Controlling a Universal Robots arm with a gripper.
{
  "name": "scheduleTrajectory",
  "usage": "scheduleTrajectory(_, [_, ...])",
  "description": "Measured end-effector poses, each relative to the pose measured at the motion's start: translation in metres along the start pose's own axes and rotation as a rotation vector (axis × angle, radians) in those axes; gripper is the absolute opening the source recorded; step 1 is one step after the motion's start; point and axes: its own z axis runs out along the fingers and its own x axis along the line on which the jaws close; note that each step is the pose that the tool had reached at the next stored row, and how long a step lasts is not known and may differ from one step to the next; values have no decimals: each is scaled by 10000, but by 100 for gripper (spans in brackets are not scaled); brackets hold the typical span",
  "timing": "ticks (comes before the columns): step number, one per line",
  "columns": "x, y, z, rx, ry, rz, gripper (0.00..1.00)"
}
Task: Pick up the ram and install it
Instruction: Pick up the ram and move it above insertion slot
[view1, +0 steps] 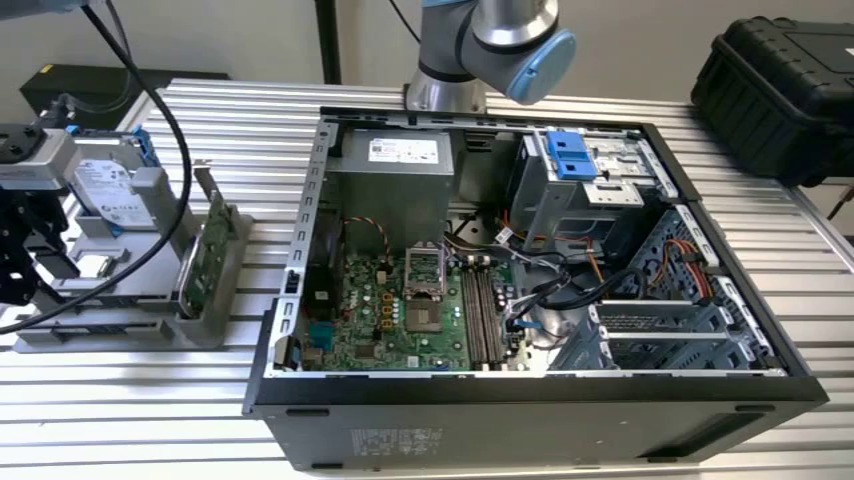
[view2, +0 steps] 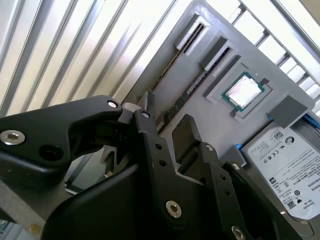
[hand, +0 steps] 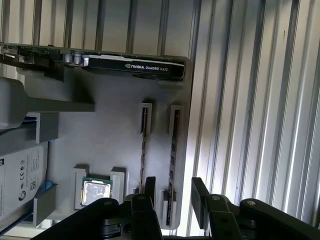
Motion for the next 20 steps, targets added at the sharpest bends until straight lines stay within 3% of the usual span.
scheduleTrajectory(20, [0,-2,119,2,-1,1,100])
